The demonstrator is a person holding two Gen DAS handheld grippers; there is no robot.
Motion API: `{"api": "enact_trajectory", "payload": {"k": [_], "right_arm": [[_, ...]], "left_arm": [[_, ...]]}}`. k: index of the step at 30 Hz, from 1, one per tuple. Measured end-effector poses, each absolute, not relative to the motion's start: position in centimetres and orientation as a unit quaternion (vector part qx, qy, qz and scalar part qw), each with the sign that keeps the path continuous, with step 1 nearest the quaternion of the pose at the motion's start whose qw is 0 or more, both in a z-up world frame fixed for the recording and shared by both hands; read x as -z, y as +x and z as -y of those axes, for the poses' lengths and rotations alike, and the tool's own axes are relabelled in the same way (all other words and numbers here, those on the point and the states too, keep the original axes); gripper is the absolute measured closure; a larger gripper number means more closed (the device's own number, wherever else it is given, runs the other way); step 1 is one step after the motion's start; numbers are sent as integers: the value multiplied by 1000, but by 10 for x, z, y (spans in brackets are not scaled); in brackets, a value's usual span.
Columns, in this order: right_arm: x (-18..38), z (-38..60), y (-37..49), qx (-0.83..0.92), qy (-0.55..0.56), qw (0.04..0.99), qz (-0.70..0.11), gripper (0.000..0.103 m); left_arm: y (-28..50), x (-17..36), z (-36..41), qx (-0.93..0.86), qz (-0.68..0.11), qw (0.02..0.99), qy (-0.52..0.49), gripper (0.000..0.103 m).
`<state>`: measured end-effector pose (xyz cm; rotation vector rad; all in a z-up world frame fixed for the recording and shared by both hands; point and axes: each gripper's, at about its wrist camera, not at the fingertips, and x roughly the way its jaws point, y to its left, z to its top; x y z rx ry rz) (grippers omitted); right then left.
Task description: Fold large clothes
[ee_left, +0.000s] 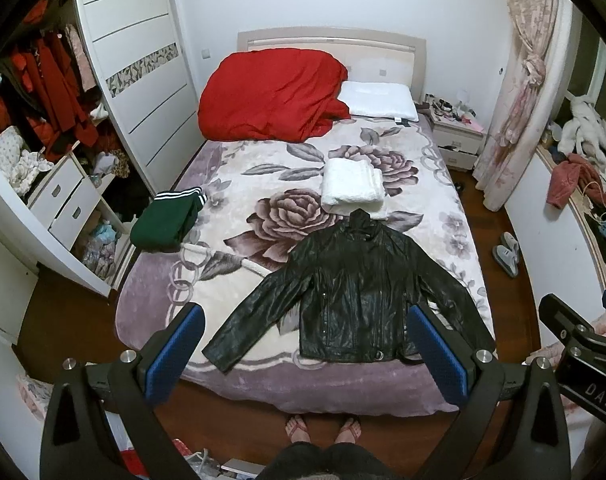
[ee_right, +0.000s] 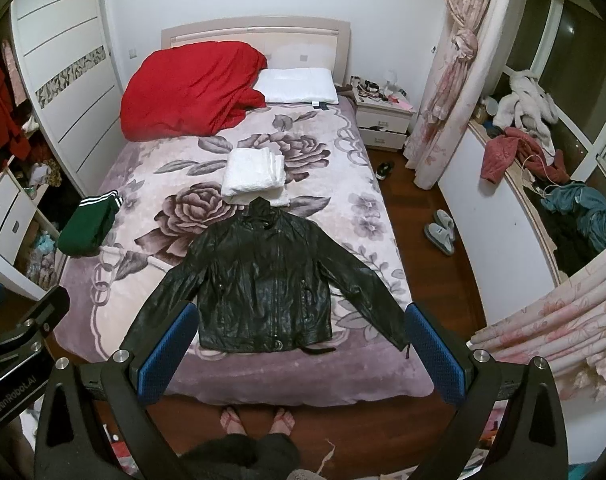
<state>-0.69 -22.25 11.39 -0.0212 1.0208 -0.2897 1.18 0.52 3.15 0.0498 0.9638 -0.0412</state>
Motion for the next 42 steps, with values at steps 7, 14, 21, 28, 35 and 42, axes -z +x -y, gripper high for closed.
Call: {"api": "enact_trajectory", "payload": {"k": [7, 14, 21, 28, 35, 42], "right_arm": [[-116, 223, -7, 138, -9, 863, -485, 0], [-119, 222, -8, 138, -8, 864, -484, 0], [-120, 221, -8, 138, -8, 865, -483, 0], [-124, 221, -8, 139, -4, 866, -480, 0], [-130, 221, -9, 142, -1, 867, -478, 0], [-134, 224, -10, 143, 0, 868, -476, 0]], "left_arm": [[22, -57, -1, 21, -460, 887, 25, 0], [15, -51, -1, 19, -457, 889, 24, 0], [20, -61, 1, 21, -454, 890, 26, 0], [23, -67, 3, 21, -452, 891, 26, 0], [28, -76, 5, 23, -450, 892, 27, 0], [35, -80, 11, 24, -446, 894, 28, 0]]}}
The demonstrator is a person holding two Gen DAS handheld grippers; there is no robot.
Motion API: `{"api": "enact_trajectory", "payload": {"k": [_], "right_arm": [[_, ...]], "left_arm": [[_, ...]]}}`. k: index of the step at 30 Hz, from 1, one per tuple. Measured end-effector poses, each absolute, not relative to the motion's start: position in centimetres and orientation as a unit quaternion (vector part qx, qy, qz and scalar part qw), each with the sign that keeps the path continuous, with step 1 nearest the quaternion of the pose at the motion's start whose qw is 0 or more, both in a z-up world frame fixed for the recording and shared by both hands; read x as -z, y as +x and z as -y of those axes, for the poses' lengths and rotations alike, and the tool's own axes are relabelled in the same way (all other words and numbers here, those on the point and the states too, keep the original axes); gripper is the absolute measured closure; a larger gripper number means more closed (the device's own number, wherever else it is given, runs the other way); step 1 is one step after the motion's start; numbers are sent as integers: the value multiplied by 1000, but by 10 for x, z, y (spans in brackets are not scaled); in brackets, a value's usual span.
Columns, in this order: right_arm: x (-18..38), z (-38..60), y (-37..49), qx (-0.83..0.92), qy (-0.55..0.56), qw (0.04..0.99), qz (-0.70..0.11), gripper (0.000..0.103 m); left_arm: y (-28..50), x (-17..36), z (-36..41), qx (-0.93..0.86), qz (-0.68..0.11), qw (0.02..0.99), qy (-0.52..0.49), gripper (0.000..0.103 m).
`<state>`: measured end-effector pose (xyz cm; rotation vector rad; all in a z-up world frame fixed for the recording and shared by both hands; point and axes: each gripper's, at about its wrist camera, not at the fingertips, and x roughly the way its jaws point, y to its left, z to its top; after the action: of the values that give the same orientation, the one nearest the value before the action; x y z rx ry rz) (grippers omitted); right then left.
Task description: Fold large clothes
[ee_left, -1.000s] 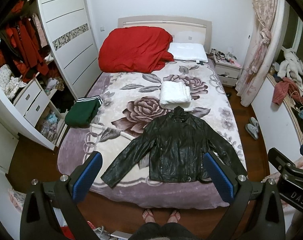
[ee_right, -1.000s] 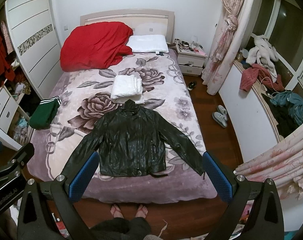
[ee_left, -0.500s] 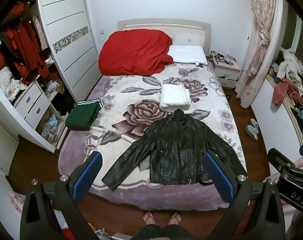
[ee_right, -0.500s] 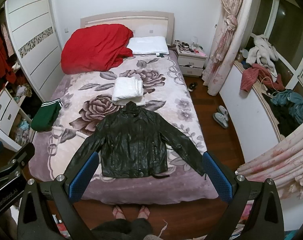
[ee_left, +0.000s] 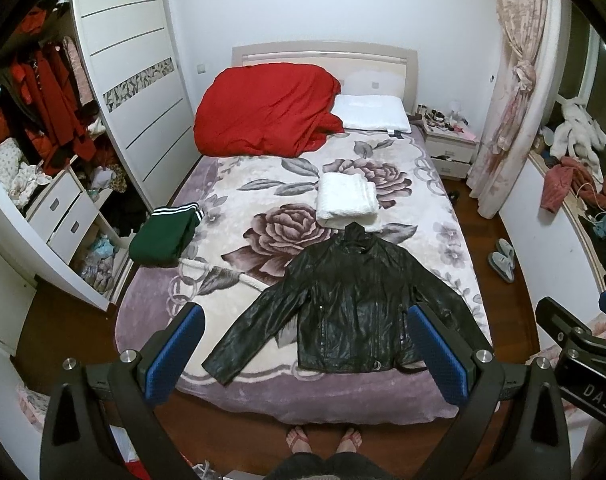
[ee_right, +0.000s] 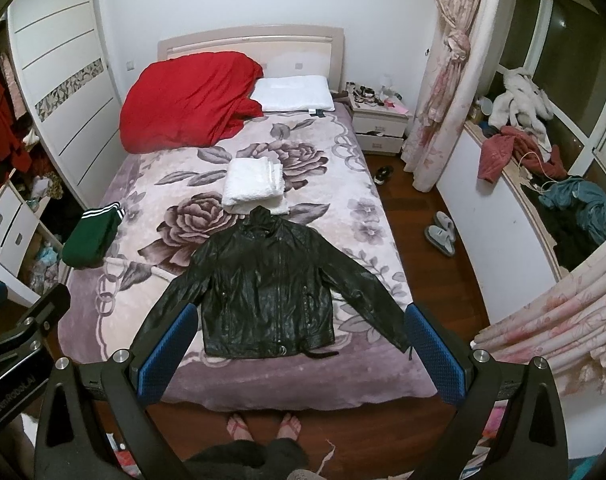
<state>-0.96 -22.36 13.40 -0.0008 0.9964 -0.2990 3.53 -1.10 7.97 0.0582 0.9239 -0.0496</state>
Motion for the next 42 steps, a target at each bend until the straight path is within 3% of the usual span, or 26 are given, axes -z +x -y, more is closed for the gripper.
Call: {"api": "enact_trajectory", "payload": {"k": [28, 33, 37, 39, 40, 41, 42], "right_arm": [[-146, 217, 10, 149, 3, 866, -478, 0], [-86, 246, 40, 156, 70, 860, -481, 0], [-2, 310, 65, 207, 153, 820, -511, 0], [53, 353, 69, 232, 204, 790, -530, 15], [82, 374, 67, 245, 228, 772, -540, 37], [115, 398, 63, 261, 255, 751, -550, 46], [150, 422, 55, 276, 286, 731, -554, 46]], "left_arm": [[45, -69, 14, 34, -438, 898, 27, 0], [76, -26, 6, 29, -431, 901, 33, 0], [120, 58, 14, -6, -445, 893, 63, 0], [134, 100, 21, -22, -463, 882, 83, 0], [149, 134, 28, -34, -481, 871, 98, 0], [151, 149, 32, -39, -488, 866, 103, 0], [151, 172, 30, -45, -499, 859, 107, 0]]}}
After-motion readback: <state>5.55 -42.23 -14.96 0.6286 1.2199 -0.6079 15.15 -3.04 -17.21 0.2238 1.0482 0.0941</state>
